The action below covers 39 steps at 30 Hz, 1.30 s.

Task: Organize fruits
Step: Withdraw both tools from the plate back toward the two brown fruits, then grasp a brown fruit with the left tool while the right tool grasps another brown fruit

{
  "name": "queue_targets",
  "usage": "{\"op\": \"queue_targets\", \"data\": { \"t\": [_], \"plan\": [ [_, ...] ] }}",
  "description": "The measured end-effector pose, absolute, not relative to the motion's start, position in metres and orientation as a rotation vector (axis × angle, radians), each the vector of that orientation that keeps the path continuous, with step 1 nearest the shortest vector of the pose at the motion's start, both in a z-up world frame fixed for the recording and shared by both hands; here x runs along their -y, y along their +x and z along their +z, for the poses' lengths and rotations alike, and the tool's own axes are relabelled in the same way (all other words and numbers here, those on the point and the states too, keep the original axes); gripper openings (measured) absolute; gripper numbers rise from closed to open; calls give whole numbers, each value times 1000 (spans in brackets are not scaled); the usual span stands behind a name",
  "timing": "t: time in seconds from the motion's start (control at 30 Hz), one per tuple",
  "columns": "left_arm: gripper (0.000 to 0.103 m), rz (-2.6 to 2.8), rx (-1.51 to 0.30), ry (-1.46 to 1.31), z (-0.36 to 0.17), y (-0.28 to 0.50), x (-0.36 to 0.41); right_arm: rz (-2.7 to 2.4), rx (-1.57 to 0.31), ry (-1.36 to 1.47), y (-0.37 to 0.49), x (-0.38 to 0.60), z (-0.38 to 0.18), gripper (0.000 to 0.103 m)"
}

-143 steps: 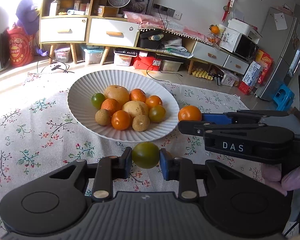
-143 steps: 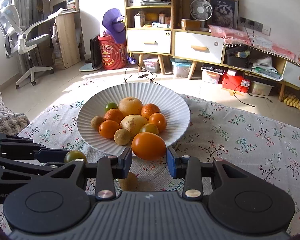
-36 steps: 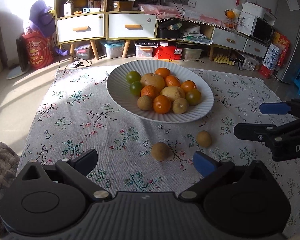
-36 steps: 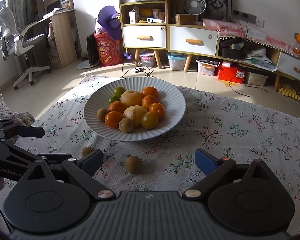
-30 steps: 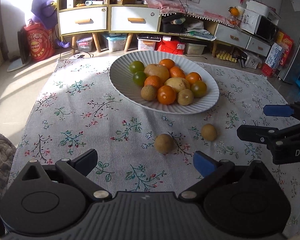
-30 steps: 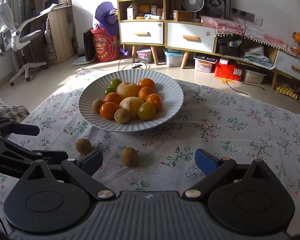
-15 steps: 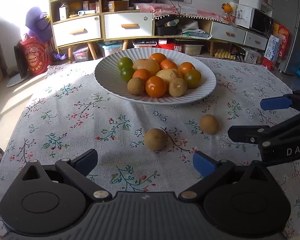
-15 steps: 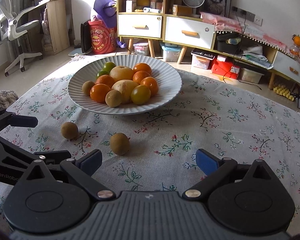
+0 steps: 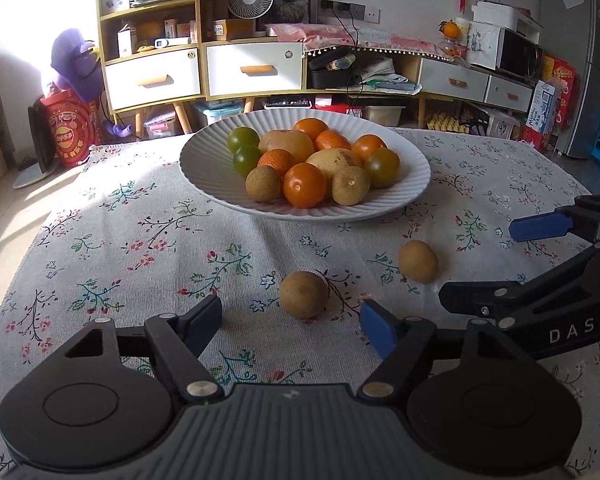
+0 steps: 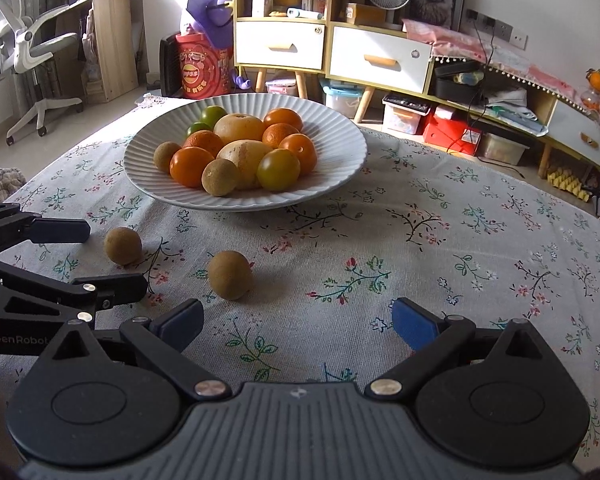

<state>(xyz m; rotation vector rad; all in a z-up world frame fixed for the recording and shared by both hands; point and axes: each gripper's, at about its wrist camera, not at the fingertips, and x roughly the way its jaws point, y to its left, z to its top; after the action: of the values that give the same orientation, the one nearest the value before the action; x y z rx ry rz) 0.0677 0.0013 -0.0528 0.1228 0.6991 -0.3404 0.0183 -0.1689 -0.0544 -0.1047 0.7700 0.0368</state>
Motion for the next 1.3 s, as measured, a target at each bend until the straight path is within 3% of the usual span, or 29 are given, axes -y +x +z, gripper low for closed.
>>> {"op": "queue_targets", "data": {
  "t": [0.47, 0.7, 1.0, 1.23, 1.3],
  "plan": [
    [11, -340, -701, 148, -50, 70, 5, 46, -772, -110, 20, 167, -52, 100],
    [10, -333, -693, 153, -46, 68, 4, 48, -774, -109, 22, 166, -53, 99],
    [10, -342, -700, 148, -42, 63, -1, 80, -787, -79, 27, 160, -54, 80],
    [10, -342, -709, 132, -40, 62, -7, 98, -797, -73, 34, 155, -51, 56],
    [10, -343, -713, 126, -39, 62, -8, 109, -792, -70, 34, 154, -49, 54]
  ]
}}
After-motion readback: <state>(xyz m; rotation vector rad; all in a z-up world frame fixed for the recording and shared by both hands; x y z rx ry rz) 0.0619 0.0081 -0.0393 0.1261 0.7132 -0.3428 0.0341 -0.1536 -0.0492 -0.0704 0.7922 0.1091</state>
